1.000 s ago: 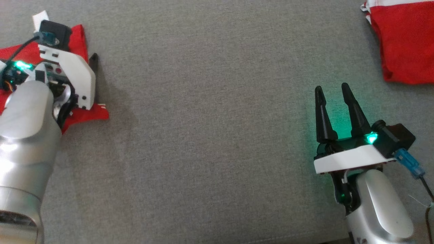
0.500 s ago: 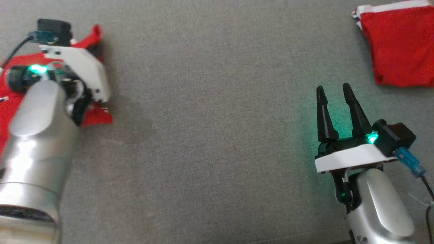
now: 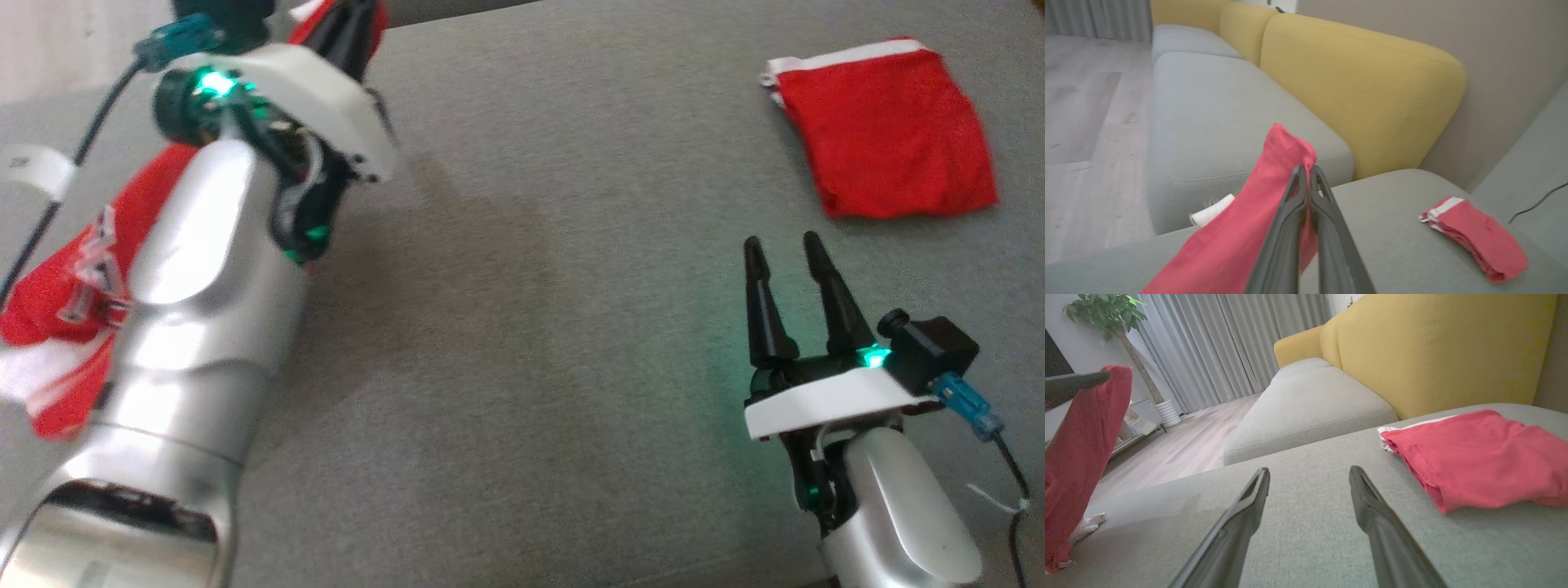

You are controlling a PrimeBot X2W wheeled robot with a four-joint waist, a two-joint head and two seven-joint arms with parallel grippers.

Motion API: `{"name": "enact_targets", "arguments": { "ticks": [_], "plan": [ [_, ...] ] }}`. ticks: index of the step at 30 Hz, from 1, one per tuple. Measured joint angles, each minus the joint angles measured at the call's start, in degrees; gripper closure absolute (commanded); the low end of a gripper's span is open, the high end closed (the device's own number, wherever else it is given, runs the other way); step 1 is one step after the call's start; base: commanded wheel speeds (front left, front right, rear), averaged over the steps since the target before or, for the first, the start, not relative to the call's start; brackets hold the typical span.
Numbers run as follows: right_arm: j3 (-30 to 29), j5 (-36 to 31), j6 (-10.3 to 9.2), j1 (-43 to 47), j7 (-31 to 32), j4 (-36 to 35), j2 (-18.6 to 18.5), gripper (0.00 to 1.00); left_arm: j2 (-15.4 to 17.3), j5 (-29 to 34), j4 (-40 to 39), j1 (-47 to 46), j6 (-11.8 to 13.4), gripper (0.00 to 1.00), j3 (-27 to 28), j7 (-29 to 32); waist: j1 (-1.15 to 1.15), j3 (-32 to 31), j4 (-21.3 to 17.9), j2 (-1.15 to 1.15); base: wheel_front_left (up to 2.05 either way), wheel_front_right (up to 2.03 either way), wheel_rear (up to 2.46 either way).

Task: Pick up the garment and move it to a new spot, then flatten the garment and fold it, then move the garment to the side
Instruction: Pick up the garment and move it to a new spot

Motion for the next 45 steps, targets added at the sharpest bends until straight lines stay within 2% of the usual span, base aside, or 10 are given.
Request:
{"name": "enact_targets", "arguments": {
  "ticks": [4,10,15,19,20,21,25,33,40,45],
  "plan": [
    [1.43,1.65,0.0,0.02,0.0,0.07,0.0,0.0,-2.59,0.04,-2.72,-0.92,1.51,1.0,-1.6,-0.44,0.0,0.05,-2.87,0.0,0.0,0.0,0.0],
    [3.56,3.74,0.0,-0.13,0.0,-0.33,-0.01,0.0,-4.28,0.14,-4.14,-2.79,3.05,1.0,-3.9,-1.52,0.0,1.08,-6.92,0.0,0.0,0.0,0.0],
    [4.85,5.1,0.0,-0.19,0.0,-0.65,-0.01,0.0,-4.99,-1.77,-4.6,-6.32,3.5,1.0,-7.1,-6.45,0.01,3.36,-10.7,0.0,0.0,0.0,0.0],
    [5.57,5.35,0.0,-0.27,0.0,-0.77,-0.01,0.0,-5.0,-6.49,-5.23,-8.21,4.5,1.0,-10.54,-11.56,0.02,4.82,-11.89,0.0,0.0,0.0,0.0],
    [5.82,5.34,0.0,-0.3,0.0,-0.76,-0.01,0.0,-5.0,-7.9,-5.36,-8.87,4.49,0.6,-11.57,-12.39,0.02,5.08,-11.99,0.0,0.0,0.0,0.0],
    [6.06,5.34,0.0,-0.38,0.0,-0.76,0.0,0.0,-4.95,-8.91,-5.27,-9.64,4.5,0.0,-12.94,-12.6,0.02,5.27,-11.98,0.0,0.0,0.0,0.0],
    [6.26,5.33,0.0,-1.07,0.0,-0.77,-0.01,0.0,-5.21,-8.79,-2.43,-12.01,4.44,0.0,-18.57,-12.62,0.01,5.64,-11.04,0.0,0.0,0.0,0.0],
    [4.5,3.64,0.0,-1.53,0.0,-0.64,-0.01,0.0,-3.46,-7.09,5.22,-11.94,3.52,0.0,-20.42,-16.77,0.01,4.66,-6.71,0.0,0.0,0.0,0.0],
    [0.03,-0.11,0.0,-0.9,0.0,0.32,-0.01,0.0,2.74,-5.58,6.36,-8.37,3.49,0.0,-19.98,-21.73,0.0,1.76,0.24,0.0,0.0,0.0,0.0],
    [-3.68,-2.71,0.0,1.74,0.0,1.21,-0.02,0.0,7.42,-5.48,3.82,1.66,5.9,0.0,-19.68,-22.96,0.0,-1.25,6.3,0.0,0.0,0.0,0.0]
  ]
}}
